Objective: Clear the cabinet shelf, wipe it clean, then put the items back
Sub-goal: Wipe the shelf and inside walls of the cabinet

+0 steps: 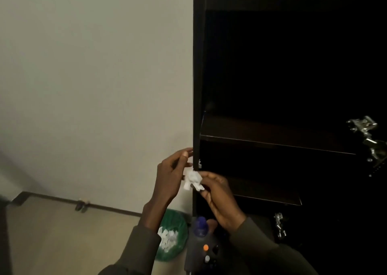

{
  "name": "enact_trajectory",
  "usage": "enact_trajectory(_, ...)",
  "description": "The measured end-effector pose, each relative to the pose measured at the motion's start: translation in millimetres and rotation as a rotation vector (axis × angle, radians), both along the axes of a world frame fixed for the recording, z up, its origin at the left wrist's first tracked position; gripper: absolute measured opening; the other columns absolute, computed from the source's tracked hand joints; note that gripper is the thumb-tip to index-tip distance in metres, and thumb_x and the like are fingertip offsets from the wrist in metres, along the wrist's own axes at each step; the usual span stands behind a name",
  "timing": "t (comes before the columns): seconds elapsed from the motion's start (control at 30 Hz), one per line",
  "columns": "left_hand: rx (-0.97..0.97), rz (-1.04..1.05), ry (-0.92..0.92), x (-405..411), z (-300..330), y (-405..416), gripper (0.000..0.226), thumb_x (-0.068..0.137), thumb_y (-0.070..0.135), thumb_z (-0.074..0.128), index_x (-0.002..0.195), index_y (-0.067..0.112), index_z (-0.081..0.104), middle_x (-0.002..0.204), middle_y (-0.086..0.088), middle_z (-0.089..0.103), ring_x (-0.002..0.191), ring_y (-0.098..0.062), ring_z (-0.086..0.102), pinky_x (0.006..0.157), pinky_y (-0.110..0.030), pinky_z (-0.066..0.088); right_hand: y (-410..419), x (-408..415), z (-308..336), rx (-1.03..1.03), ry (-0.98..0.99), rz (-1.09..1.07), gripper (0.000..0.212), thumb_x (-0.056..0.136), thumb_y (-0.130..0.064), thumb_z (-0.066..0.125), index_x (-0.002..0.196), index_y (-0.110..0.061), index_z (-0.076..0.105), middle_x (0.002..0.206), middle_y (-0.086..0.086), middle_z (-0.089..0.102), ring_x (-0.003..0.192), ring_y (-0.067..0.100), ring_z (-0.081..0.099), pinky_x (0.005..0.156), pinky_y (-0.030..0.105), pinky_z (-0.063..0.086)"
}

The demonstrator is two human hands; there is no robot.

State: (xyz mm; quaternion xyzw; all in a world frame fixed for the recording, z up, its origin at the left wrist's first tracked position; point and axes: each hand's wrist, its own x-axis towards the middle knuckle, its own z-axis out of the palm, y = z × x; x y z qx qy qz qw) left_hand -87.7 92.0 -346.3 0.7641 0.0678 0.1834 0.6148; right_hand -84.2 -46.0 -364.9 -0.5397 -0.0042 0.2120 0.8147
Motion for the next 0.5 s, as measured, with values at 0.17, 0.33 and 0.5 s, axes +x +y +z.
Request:
enact_trajectory(0.17,-0.008,0.003,0.14,-22,5,24,0.025,0.097,0.034,0.054,0.096,0.025,0.077,0.091,0.003,0.076,0.081,-0.021,0.072,0.064,-0.038,0.061,27,-4,17,0.029,-0.06,0.093,0.024,0.095,-0.014,0.059,0.111,0.001,0.068,0.113,0.018,0.069,0.106,0.024,0.068,0.094,0.034,0.054)
enact_trajectory(0.33,0.009,-0.003,0.179,-41,5,53,0.023,0.095,0.037,0.057,0.101,0.023,0.075,0.093,0.003,0.075,0.088,-0.015,0.072,0.073,-0.033,0.06,54,-11,17,-0.171,-0.241,0.051,0.019,0.086,-0.001,0.07,0.104,-0.001,0.068,0.102,0.011,0.072,0.087,0.01,0.07,0.077,0.02,0.055)
enact_trajectory(0.5,-0.126,0.038,0.195,-60,-7,72,0.019,0.095,0.022,0.059,0.104,0.014,0.074,0.097,-0.005,0.074,0.09,-0.018,0.071,0.071,-0.027,0.059,74,-18,3,-0.39,-0.487,-0.054,0.022,0.08,0.001,0.074,0.098,-0.013,0.071,0.094,-0.001,0.073,0.085,0.008,0.071,0.071,0.019,0.055)
